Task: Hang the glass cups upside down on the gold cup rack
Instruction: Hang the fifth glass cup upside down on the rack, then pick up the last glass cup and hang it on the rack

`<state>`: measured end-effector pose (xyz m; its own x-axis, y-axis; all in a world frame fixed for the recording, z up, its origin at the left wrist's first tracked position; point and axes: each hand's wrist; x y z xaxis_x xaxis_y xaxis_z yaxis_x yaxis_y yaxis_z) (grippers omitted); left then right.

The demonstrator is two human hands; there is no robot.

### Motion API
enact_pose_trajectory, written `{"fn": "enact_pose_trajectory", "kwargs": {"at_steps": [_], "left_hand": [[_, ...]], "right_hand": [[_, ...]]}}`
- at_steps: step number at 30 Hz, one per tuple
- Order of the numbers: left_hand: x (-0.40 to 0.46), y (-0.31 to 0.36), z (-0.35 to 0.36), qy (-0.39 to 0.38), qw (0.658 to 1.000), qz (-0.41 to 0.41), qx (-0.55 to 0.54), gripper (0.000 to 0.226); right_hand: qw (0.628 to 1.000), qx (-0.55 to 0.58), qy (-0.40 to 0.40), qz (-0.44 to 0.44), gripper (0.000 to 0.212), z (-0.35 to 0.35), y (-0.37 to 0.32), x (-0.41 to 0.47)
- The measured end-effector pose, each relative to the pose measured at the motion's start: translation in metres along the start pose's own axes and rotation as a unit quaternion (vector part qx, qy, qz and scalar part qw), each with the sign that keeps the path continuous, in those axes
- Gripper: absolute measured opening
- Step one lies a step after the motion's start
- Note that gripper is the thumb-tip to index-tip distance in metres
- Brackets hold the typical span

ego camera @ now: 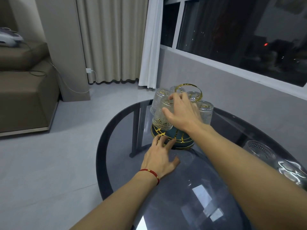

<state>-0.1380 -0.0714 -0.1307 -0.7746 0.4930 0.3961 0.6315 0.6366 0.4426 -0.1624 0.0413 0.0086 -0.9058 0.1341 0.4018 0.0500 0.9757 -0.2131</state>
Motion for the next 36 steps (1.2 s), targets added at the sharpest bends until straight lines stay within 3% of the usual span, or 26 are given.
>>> {"fn": "enact_pose_trajectory", "kwargs": {"at_steps": [7, 12, 17, 20, 23, 28, 30, 32, 34, 36], "left_hand": [[0.001, -0.001, 0.000, -0.003, 1.000, 0.001, 0.011, 0.069], [0.002, -0.003, -0.001, -0.016, 1.000, 0.002, 0.023, 0.068], [0.001, 0.000, -0.001, -0.016, 0.998, -0.007, 0.054, 0.065], [0.002, 0.011, -0.003, -0.016, 0.997, -0.025, 0.069, 0.063], [0.003, 0.038, -0.006, 0.010, 0.998, -0.003, 0.066, 0.057], [0.001, 0.089, 0.004, -0.005, 0.997, 0.047, -0.064, 0.055], [0.001, 0.100, 0.006, -0.020, 0.993, 0.039, -0.112, 0.054], [0.000, 0.106, 0.009, -0.032, 0.991, 0.033, -0.128, 0.054], [-0.003, 0.109, 0.012, -0.042, 0.990, 0.035, -0.130, 0.054], [-0.006, 0.110, 0.013, -0.054, 0.990, 0.036, -0.127, 0.055]], "right_hand": [[0.999, -0.034, 0.013, -0.034, 0.049, 0.003, 0.007, -0.014], [0.995, 0.011, 0.059, -0.084, 0.048, -0.013, 0.023, -0.049], [0.994, 0.031, 0.091, -0.057, 0.048, -0.029, 0.063, -0.109], [0.995, 0.037, 0.092, -0.012, 0.050, -0.033, 0.094, -0.149], [0.983, 0.083, 0.150, 0.061, 0.046, -0.035, 0.121, -0.186], [0.876, 0.224, 0.290, 0.313, 0.039, -0.046, 0.143, -0.203], [0.843, 0.252, 0.260, 0.398, 0.055, -0.040, 0.151, -0.201], [0.835, 0.252, 0.184, 0.454, 0.081, -0.030, 0.160, -0.199], [0.843, 0.255, 0.129, 0.456, 0.102, -0.022, 0.166, -0.195], [0.850, 0.267, 0.113, 0.440, 0.108, -0.016, 0.171, -0.187]]}}
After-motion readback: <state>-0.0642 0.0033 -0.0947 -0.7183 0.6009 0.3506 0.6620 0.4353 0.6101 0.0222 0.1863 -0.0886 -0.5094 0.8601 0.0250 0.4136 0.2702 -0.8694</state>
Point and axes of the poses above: each hand's wrist, its own x-axis towards the middle knuckle, its own z-axis out of the palm, y = z × x, and after that the axes turned 1 degree about y, right-handed
